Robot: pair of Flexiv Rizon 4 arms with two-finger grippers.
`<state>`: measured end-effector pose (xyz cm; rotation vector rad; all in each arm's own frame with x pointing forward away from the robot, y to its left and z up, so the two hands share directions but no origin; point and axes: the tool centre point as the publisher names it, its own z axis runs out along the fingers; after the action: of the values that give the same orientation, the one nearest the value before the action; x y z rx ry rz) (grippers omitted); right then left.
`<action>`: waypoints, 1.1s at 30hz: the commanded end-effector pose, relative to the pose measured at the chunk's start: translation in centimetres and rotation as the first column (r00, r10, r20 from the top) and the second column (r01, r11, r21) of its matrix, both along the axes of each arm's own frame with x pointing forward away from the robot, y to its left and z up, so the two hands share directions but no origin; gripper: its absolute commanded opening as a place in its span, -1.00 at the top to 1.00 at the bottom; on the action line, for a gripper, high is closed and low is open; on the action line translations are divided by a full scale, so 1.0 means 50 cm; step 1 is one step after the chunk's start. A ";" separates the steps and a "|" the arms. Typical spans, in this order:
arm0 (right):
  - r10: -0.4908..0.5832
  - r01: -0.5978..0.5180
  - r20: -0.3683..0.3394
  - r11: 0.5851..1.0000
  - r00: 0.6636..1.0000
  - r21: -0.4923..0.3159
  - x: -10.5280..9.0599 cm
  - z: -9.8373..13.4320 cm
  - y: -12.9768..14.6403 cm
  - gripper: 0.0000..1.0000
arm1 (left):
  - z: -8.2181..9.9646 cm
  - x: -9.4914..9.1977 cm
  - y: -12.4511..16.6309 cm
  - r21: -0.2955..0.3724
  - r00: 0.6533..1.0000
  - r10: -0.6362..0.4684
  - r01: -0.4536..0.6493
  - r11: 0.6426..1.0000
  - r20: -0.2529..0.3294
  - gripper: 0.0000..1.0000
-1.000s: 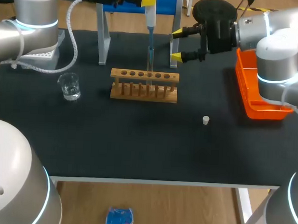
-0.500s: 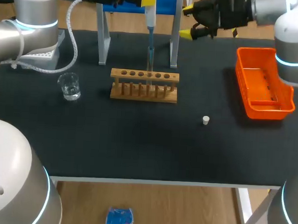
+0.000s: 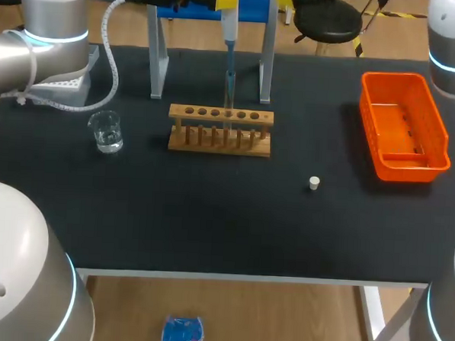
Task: Invert the test tube, pick up the pipette, mount the tip to pipette, aspirate from beaker and dispense into the tube, eject the tip, return the pipette, and cap with the stopper.
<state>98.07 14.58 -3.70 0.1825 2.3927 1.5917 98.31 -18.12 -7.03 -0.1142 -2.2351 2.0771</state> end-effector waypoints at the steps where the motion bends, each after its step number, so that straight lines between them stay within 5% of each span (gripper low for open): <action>1: 0.001 -0.001 -0.055 1.000 0.998 -0.005 0.009 0.027 0.016 -1.00 | 0.001 -0.001 0.000 0.001 1.000 0.002 -0.002 1.000 0.000 1.00; 21: 0.003 -0.002 -0.092 1.000 0.996 0.009 0.008 0.039 0.027 -1.00 | 0.001 -0.001 0.000 0.001 1.000 0.002 -0.002 1.000 0.000 1.00; 27: 0.024 -0.023 -0.163 1.000 0.986 0.012 0.009 0.037 0.048 -1.00 | 0.001 -0.001 0.000 0.001 1.000 0.002 -0.002 1.000 0.000 1.00; 28: 0.022 -0.021 -0.173 1.000 0.985 0.007 0.008 0.040 0.051 -0.15 | 0.001 -0.001 0.000 0.001 1.000 0.002 -0.002 1.000 0.000 1.00; 29: 0.022 -0.021 -0.174 1.000 0.985 0.008 0.008 0.043 0.053 0.24 | 0.001 -0.001 0.000 0.001 1.000 0.002 -0.002 1.000 0.000 1.00; 30: 0.026 -0.024 -0.185 1.000 0.982 0.011 0.007 0.046 0.054 0.83 | 0.001 -0.001 0.000 0.001 1.000 0.002 -0.002 1.000 0.000 1.00; 31: 0.022 -0.021 -0.196 1.000 0.980 0.007 0.006 0.049 0.055 1.00 | 0.001 -0.001 0.000 0.001 1.000 0.002 -0.002 1.000 0.000 1.00; 33: 0.013 -0.012 -0.192 1.000 0.981 0.003 0.005 0.053 0.056 1.00 | 0.001 -0.001 0.000 0.001 1.000 0.002 -0.002 1.000 0.000 1.00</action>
<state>98.07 17.24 -1.61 0.3325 2.5234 1.6756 98.31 -18.12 -7.02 -0.1142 -2.2351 2.0772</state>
